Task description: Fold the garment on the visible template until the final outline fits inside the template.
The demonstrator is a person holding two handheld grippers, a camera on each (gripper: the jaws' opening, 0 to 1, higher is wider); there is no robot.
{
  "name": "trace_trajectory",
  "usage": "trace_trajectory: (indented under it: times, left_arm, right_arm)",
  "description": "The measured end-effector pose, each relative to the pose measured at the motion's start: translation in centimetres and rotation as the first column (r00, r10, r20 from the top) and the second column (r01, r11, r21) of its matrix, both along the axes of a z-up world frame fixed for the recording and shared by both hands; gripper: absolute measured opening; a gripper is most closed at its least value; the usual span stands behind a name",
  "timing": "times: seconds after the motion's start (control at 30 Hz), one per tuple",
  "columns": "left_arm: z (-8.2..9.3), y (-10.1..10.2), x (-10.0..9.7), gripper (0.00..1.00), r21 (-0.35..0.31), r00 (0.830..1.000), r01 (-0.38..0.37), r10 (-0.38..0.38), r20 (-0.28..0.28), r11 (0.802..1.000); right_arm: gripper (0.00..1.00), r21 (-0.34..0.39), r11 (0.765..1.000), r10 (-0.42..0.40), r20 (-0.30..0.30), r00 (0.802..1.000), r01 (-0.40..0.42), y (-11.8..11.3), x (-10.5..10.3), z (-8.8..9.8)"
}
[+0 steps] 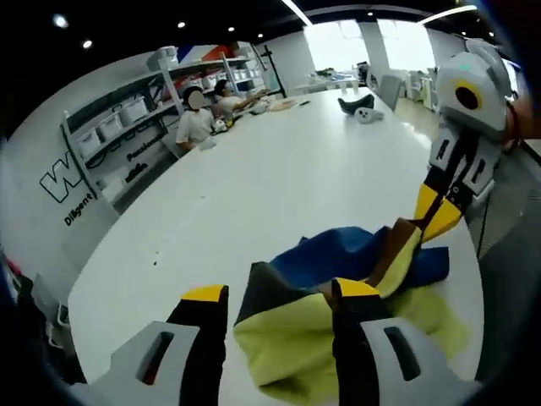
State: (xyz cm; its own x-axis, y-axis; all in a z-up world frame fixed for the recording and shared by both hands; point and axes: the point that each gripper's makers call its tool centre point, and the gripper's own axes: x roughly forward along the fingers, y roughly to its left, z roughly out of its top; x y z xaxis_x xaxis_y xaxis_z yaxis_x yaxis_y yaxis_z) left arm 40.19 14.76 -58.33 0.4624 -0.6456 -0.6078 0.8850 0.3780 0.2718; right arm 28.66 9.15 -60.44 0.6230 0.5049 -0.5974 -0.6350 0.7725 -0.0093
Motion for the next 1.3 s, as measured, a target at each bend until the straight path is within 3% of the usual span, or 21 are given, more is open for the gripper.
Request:
trace_trajectory:
  times: [0.13, 0.3, 0.53, 0.57, 0.6, 0.67, 0.87, 1.0, 1.13, 1.3]
  left_arm:
    - [-1.5, -0.3, -0.1, 0.44, 0.017, 0.997, 0.015, -0.013, -0.073, 1.0]
    - [-2.7, -0.5, 0.1, 0.38, 0.049, 0.995, 0.023, -0.018, -0.099, 0.999]
    - [-4.3, -0.5, 0.2, 0.23, 0.076, 0.983, -0.009, 0.023, -0.183, 0.997]
    - [-4.6, -0.5, 0.1, 0.21, 0.068, 0.975, -0.034, 0.048, -0.215, 0.997]
    - [-4.6, -0.3, 0.2, 0.14, 0.071, 0.973, -0.049, 0.063, -0.222, 0.996]
    - [-4.6, -0.2, 0.5, 0.04, 0.071, 0.974, -0.056, 0.07, -0.214, 0.996]
    - [-4.2, 0.7, 0.3, 0.03, 0.062, 0.966, -0.114, 0.125, -0.227, 0.992]
    - [-3.3, 1.4, 0.3, 0.02, 0.024, 0.955, -0.194, 0.194, -0.223, 0.981]
    - [-2.3, 2.4, -0.2, 0.02, -0.003, 0.951, -0.224, 0.218, -0.217, 0.975]
    - [-1.1, 3.6, -0.9, 0.02, -0.061, 0.928, -0.31, 0.288, -0.235, 0.949]
  right_arm:
    - [0.0, -0.001, 1.0, -0.003, -0.002, 1.0, 0.003, -0.1, 0.0, 0.0]
    - [0.0, -0.008, 1.0, -0.001, -0.007, 1.0, 0.001, -0.1, 0.0, -0.3]
    - [0.0, -0.009, 1.0, -0.002, -0.013, 1.0, 0.002, -0.1, 0.0, -0.5]
    - [0.0, -0.01, 1.0, -0.003, -0.014, 1.0, 0.003, -0.1, 0.0, -0.5]
    - [0.0, -0.011, 1.0, -0.004, -0.014, 1.0, 0.004, -0.1, 0.1, -0.5]
    - [0.0, -0.014, 1.0, -0.007, -0.014, 1.0, 0.006, -0.2, 0.1, -0.6]
    - [0.0, -0.023, 0.999, -0.037, -0.01, 0.999, 0.037, -0.7, 0.6, -0.8]
    - [0.0, -0.019, 0.997, -0.073, 0.007, 0.997, 0.074, -1.2, 1.2, -0.6]
    - [0.0, 0.004, 0.991, -0.132, 0.029, 0.991, 0.132, -1.8, 2.0, 0.1]
    - [0.0, 0.033, 0.982, -0.189, 0.072, 0.979, 0.187, -2.2, 2.9, 1.2]
